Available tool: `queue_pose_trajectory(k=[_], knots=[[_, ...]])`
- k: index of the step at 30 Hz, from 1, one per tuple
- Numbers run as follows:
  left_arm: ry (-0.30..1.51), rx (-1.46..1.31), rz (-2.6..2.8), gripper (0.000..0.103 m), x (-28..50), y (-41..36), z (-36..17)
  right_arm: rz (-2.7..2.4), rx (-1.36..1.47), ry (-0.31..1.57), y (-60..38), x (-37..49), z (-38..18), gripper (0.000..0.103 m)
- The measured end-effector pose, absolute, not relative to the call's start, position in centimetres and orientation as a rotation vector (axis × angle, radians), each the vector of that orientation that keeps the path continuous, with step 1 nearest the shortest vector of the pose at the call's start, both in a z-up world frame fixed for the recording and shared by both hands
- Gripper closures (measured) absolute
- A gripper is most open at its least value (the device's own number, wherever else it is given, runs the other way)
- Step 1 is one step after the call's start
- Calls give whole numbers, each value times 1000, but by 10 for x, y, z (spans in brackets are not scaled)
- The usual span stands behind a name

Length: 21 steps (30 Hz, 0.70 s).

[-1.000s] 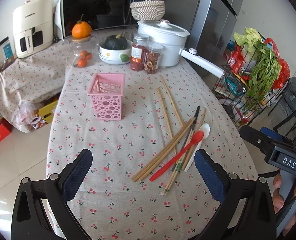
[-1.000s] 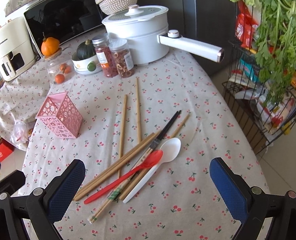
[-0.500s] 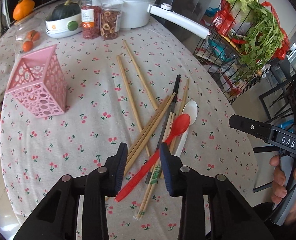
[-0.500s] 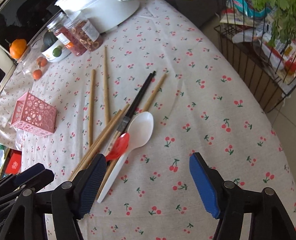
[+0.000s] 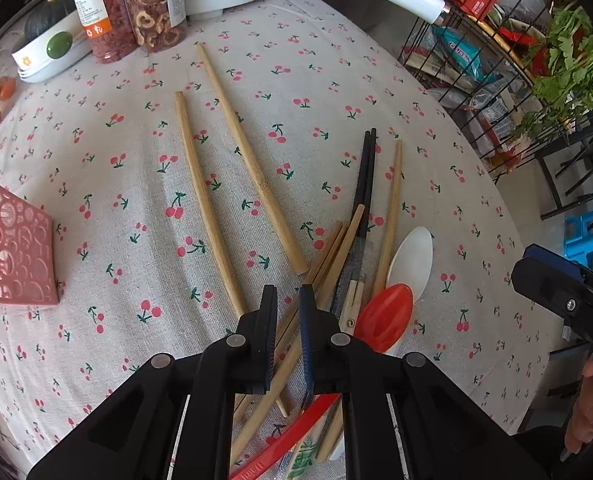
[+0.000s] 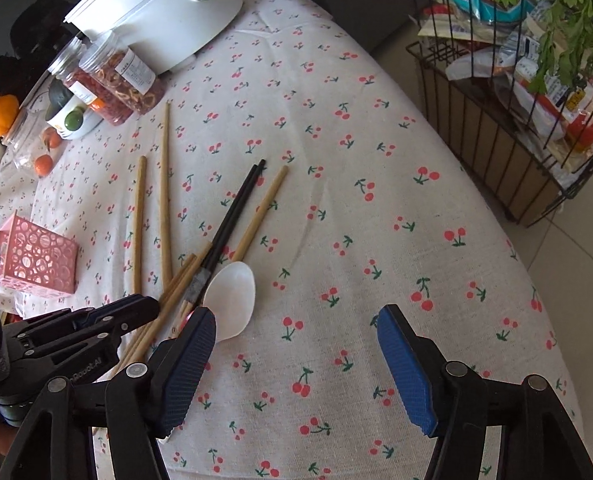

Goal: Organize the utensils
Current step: 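Lower the left tool onto the wooden chopsticks and grasp a pair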

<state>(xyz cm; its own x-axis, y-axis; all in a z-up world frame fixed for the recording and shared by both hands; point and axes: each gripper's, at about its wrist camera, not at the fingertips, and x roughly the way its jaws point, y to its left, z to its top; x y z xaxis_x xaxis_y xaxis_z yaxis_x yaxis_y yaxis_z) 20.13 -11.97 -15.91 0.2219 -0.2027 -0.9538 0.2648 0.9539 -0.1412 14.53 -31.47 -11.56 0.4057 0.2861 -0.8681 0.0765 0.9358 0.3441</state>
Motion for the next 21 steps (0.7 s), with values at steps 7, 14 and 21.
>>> queue_pose_trajectory(k=[7, 14, 21], knots=[[1360, 106, -353, 91, 208, -133, -161, 141, 368, 1164, -309, 156, -118, 31], [1473, 205, -387, 87, 215, -152, -171, 135, 365, 1181, -305, 158, -121, 31], [1415, 198, -361, 90, 223, -159, -171, 125, 367, 1187, -309, 160, -125, 31]])
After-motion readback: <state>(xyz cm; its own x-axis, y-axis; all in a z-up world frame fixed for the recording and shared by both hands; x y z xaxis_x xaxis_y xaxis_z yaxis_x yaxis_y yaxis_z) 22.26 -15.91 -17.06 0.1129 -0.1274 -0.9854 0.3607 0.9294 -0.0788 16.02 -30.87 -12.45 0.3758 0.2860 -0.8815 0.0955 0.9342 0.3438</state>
